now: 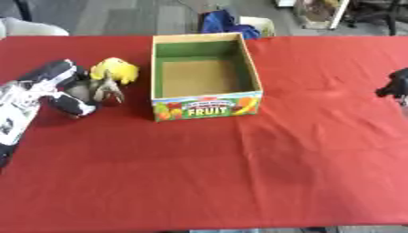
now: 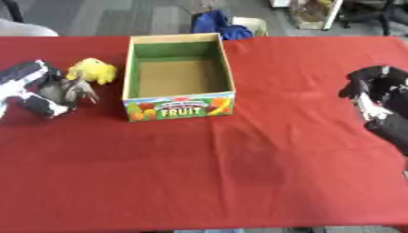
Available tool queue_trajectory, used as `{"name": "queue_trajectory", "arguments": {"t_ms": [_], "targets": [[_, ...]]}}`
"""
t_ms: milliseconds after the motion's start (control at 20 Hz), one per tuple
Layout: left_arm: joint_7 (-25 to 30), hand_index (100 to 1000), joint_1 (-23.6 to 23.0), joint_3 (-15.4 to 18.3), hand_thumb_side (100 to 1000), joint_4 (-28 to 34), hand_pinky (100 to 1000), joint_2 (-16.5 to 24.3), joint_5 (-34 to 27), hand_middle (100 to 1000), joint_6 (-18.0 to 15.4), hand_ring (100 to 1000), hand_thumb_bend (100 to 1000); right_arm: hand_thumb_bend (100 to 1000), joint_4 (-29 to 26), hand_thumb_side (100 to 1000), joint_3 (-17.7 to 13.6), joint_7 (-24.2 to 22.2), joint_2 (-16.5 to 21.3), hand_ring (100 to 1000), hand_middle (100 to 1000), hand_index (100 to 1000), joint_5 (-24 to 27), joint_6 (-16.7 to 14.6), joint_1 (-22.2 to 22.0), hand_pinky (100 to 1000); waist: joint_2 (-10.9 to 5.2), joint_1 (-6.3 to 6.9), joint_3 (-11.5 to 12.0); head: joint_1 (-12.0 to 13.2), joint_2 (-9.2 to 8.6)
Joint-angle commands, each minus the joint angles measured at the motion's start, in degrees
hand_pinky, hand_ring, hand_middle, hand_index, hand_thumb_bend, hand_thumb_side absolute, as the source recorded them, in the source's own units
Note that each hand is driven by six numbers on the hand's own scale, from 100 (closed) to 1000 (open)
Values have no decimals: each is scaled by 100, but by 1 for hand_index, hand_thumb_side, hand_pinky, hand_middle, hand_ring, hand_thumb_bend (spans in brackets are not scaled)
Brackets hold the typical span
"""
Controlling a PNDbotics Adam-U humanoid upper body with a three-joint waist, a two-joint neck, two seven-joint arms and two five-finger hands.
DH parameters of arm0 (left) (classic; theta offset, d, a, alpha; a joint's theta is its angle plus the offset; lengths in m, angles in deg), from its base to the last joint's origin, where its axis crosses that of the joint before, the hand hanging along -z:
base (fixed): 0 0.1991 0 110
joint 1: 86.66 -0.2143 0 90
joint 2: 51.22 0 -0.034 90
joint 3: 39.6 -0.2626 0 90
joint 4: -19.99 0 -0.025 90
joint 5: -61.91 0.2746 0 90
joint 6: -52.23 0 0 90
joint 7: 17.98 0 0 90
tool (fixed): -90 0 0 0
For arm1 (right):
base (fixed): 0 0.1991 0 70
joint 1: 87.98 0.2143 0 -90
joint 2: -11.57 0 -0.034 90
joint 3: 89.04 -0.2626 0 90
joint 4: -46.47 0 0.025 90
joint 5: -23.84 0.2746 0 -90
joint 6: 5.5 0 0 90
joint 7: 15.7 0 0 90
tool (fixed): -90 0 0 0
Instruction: Pick up objects on the table and place them in the box.
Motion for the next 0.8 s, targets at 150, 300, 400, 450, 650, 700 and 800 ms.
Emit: {"name": "queue_trajectory", "arguments": {"t_ms": [150, 300, 400, 450, 650, 700, 800], "targets": [[132, 447, 168, 179, 171, 594, 528, 319, -416, 285, 72, 338, 138, 100, -36, 288, -38, -7, 101, 549, 494, 647, -19, -11, 36, 654, -82, 14, -1, -13, -75], [226, 446, 405, 213, 168, 863, 531, 349, -586, 285, 102, 338, 144, 100, -29, 288, -33, -11, 107, 549, 494, 646, -21, -10, 22, 654, -104, 18, -1, -9, -70], [274, 447, 645, 174, 166, 923, 532, 298, -594, 285, 89, 339, 151, 100, -24, 288, -20, -24, 108, 549, 494, 646, -19, -10, 19, 654, -122, 21, -7, -6, -76], [291, 447, 765, 148, 165, 915, 531, 247, -572, 285, 73, 339, 151, 100, -21, 288, -14, -32, 107, 549, 494, 646, -16, -9, 20, 654, -129, 22, -12, -4, -80], [288, 450, 1294, 22, 160, 659, 535, -133, -378, 290, -36, 347, 154, 100, -16, 288, 46, -93, 95, 549, 494, 646, 0, -6, 48, 654, -140, 11, -84, 45, -92], [277, 451, 1418, -2, 160, 561, 535, -254, -307, 290, -73, 349, 155, 100, -18, 288, 62, -109, 93, 549, 494, 646, 6, -8, 62, 654, -137, 4, -118, 76, -98], [240, 451, 1640, -42, 159, 330, 536, -501, -129, 291, -157, 353, 159, 100, -20, 288, 95, -141, 82, 549, 493, 646, 21, -10, 94, 655, -124, -5, -198, 124, -131]]}}
